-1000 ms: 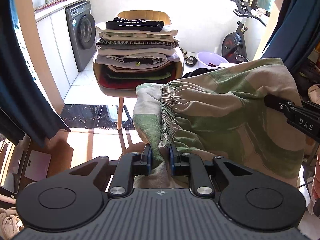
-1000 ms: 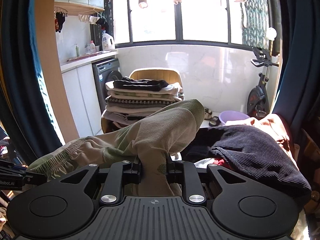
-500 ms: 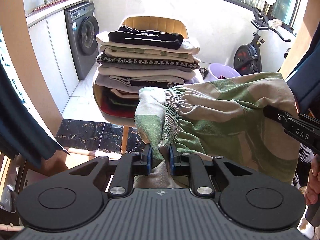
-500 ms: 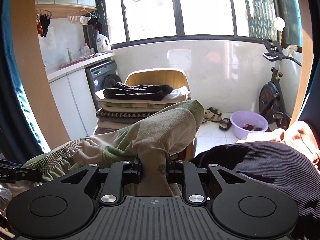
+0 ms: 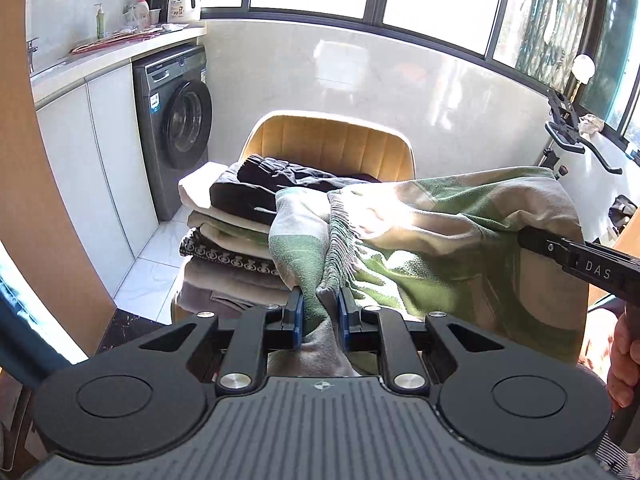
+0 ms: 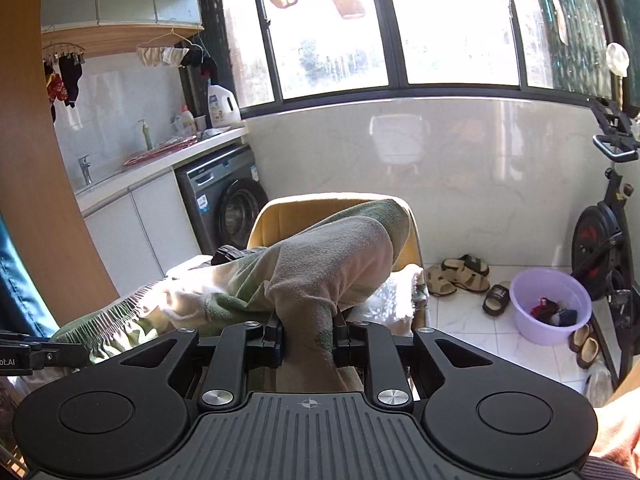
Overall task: Fold clothes
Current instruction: 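Carry the folded pants with both grippers toward the chair of stacked clothes, then lower the pants onto the clothes stack and open both grippers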
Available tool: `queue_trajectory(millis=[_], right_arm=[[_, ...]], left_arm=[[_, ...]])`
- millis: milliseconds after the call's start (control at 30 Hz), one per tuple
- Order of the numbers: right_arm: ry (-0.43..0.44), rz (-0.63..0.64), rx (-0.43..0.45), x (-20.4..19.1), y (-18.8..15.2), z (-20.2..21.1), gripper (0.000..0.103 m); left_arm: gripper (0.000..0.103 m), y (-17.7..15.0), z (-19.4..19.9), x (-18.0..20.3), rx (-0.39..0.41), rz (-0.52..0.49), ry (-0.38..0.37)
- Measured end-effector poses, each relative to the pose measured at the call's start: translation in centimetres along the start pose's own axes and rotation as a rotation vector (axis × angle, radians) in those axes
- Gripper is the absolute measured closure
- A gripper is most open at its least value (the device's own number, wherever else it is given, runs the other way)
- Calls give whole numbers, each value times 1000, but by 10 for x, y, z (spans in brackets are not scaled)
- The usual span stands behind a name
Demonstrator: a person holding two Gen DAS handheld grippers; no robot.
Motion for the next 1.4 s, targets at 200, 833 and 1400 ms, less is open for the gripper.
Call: queue_trajectory(millis=[200, 833, 1400], right_arm=[[-25, 5, 6, 3, 84, -78, 85], [-257, -125, -319, 65, 182, -429, 58], [-82, -507, -308, 84, 82, -345, 97]], left_arm=[[86, 90, -46, -28, 41, -27, -31], [85, 233, -300, -107, -251, -45, -70], [84, 234, -320, -121, -343, -47, -135]])
Point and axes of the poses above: each gripper's, at about its wrist camera, not at the fingertips, and z roughly against the way its jaws point, x to its right, y to its top, the point moved 10 cm from there along -z, roughly the way its jaws point, and after that the axes turned 14 degrees about -x, right-handed, at the moved point
